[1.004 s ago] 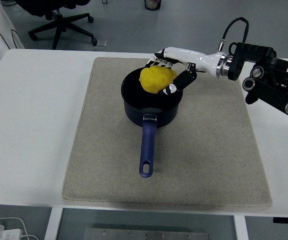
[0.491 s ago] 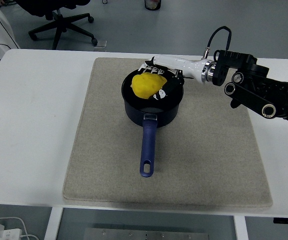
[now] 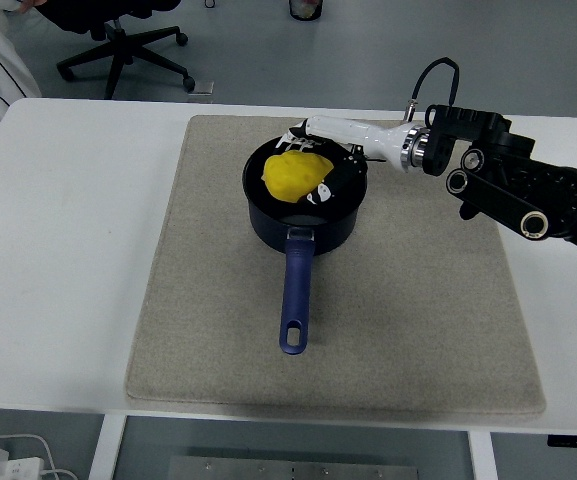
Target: Put the potato in the blue pot
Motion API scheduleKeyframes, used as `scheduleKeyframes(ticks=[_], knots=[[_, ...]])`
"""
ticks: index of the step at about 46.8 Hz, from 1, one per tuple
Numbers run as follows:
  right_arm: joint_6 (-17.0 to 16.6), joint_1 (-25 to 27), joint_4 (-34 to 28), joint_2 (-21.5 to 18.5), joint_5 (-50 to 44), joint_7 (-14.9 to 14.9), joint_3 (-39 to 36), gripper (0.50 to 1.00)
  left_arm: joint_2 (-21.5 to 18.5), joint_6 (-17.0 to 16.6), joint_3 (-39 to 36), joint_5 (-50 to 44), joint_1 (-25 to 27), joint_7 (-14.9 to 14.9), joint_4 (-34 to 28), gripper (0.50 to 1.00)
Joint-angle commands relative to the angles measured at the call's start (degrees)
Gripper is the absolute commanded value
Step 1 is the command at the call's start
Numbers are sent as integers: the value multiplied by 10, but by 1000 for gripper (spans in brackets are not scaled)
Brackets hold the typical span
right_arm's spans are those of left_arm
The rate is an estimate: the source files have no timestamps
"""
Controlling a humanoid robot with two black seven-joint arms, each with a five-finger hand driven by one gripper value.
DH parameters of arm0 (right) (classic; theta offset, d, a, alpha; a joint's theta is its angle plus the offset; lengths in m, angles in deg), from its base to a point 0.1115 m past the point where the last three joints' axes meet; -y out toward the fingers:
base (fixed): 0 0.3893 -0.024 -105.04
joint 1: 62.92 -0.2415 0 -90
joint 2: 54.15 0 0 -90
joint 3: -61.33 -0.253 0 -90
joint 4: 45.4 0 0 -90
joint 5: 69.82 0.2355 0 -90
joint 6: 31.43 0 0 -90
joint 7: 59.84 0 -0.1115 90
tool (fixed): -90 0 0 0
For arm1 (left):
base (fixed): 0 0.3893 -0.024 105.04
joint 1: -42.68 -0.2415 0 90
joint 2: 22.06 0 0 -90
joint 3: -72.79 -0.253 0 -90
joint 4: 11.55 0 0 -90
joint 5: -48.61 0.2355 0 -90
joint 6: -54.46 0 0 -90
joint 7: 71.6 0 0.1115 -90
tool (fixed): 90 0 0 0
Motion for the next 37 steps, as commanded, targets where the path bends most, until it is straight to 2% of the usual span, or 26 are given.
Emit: scheduleKeyframes(ticks=[1,31,37], knots=[[-1,0,0,0,0,0,0,844,0,0,0,0,0,0,0,996],[-9,-6,1,12,10,-1,-9,860,0,0,0,0,0,0,0,996],[-31,-5,2,30,42,-1,-14,858,0,0,0,0,0,0,0,996]])
